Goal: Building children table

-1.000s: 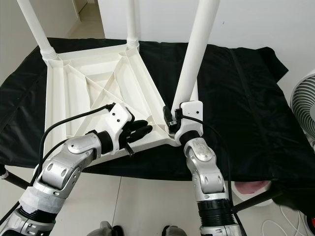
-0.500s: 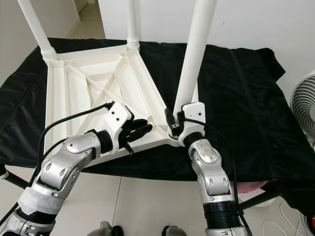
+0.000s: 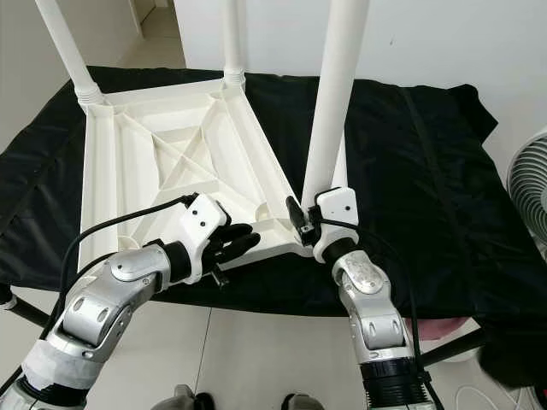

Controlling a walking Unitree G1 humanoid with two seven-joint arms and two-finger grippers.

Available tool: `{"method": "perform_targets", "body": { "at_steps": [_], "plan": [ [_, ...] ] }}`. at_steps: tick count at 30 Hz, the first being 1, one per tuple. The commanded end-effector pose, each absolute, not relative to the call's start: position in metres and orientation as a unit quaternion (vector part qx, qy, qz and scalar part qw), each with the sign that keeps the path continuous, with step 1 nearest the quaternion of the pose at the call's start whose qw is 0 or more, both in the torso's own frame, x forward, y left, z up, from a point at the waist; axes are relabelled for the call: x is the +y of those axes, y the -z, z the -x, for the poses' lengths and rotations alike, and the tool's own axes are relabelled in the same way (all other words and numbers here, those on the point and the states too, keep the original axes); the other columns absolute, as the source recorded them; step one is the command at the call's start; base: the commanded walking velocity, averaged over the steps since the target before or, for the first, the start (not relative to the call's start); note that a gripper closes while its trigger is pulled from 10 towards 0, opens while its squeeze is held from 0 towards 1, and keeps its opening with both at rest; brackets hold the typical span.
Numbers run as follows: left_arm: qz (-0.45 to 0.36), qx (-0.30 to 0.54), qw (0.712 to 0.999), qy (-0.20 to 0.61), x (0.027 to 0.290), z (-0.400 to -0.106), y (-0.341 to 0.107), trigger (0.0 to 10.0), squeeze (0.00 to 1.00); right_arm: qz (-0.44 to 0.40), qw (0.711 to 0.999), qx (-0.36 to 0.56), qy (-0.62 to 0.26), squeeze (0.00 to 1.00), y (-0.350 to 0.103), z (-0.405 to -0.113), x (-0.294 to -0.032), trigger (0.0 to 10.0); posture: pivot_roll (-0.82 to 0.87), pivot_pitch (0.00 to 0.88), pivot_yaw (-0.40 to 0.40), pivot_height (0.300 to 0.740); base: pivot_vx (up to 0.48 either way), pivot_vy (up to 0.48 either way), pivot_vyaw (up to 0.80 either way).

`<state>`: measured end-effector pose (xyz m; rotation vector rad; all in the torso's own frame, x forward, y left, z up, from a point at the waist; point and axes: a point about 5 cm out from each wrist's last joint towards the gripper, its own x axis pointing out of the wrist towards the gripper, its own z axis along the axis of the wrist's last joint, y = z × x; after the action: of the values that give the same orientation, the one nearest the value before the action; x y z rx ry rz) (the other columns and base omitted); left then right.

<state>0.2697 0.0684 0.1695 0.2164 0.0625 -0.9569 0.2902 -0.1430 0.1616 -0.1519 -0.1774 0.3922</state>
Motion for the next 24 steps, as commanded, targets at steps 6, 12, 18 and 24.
{"method": "perform_targets", "body": {
  "at_steps": [6, 12, 18, 24],
  "plan": [
    [-0.111, 0.040, 0.882, 0.456, 0.069, -0.268, -0.167, 10.0, 0.00, 0.077, 0.973, -0.075, -0.204, 0.00, -0.133, -0.284, -0.155, 10.0, -0.10, 0.078, 0.025, 0.740, 0.000, 0.000, 0.00],
    [-0.113, 0.040, 0.883, 0.454, 0.069, -0.268, -0.168, 10.0, 0.00, 0.060, 0.973, -0.085, -0.206, 0.00, -0.131, -0.281, -0.158, 10.0, -0.09, 0.081, 0.025, 0.740, 0.000, 0.000, 0.00],
    [-0.113, 0.041, 0.884, 0.452, 0.070, -0.269, -0.169, 10.0, 0.00, 0.037, 0.976, -0.061, -0.204, 0.00, -0.121, -0.282, -0.158, 10.0, -0.09, 0.089, 0.029, 0.740, 0.000, 0.000, 0.00],
    [-0.112, 0.041, 0.886, 0.449, 0.070, -0.269, -0.170, 10.0, 0.00, 0.075, 0.980, 0.019, -0.184, 0.00, -0.107, -0.296, -0.155, 10.0, -0.09, 0.095, 0.032, 0.740, 0.000, 0.000, 0.00]
  ]
}}
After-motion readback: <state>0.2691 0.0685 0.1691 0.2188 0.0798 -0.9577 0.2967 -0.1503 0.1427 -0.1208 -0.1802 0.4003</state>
